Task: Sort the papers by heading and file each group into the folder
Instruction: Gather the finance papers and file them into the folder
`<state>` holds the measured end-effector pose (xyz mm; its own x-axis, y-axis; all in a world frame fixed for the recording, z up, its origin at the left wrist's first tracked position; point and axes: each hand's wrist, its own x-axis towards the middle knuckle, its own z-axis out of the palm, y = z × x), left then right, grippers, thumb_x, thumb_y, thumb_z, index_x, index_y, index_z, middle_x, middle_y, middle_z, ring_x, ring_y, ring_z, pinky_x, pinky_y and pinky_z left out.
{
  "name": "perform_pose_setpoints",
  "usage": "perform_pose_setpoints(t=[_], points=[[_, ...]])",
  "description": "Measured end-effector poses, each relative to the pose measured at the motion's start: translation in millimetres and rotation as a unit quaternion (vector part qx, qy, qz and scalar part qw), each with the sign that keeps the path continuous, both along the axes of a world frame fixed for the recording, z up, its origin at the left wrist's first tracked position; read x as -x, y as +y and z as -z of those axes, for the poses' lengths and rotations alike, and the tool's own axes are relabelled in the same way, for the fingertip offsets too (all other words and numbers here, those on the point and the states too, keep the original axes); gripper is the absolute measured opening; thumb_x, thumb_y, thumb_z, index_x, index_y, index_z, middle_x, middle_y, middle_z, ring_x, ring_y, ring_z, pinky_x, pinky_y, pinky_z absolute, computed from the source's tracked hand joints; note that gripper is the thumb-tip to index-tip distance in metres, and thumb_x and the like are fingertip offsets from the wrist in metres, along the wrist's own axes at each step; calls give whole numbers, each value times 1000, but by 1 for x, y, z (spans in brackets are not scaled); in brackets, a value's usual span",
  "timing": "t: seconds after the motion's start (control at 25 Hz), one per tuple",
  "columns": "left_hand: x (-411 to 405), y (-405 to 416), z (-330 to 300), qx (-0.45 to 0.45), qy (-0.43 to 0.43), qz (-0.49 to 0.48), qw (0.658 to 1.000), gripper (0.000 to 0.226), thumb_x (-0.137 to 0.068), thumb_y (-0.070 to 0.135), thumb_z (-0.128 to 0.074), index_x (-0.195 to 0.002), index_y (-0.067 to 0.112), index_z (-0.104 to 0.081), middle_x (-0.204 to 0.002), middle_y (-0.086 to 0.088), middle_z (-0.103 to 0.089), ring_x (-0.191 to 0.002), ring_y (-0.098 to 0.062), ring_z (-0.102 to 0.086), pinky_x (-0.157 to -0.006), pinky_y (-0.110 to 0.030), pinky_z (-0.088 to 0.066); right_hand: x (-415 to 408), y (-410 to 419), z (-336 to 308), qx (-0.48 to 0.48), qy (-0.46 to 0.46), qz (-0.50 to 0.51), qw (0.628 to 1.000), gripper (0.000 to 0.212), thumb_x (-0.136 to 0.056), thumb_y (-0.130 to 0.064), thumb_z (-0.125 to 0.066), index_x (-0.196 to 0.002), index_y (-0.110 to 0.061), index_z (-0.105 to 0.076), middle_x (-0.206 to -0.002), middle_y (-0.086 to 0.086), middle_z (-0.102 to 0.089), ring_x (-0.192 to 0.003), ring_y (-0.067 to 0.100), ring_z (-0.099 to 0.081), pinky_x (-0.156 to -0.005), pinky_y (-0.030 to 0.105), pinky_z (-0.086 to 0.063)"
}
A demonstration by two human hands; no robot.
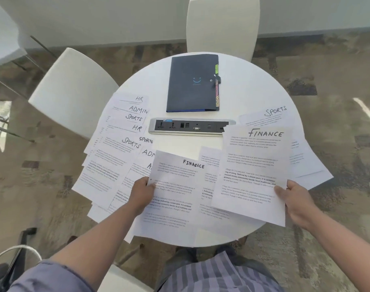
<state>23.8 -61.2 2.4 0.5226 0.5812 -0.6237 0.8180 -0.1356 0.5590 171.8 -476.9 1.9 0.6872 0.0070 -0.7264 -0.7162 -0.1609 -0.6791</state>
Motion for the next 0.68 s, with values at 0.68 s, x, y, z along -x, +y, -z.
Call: perform_pose_setpoints(t=[0.68], points=[[-49, 37, -95, 171, -178, -12, 969, 18, -103, 4, -56, -114, 0, -70, -106, -17, -78, -94, -33, -75, -80, -42, -63, 21, 72, -33, -32, -28, -53, 998, 21, -104, -9, -57, -121, -15, -67, -110, 4, -78, -96, 28, -75, -76, 45, -64]])
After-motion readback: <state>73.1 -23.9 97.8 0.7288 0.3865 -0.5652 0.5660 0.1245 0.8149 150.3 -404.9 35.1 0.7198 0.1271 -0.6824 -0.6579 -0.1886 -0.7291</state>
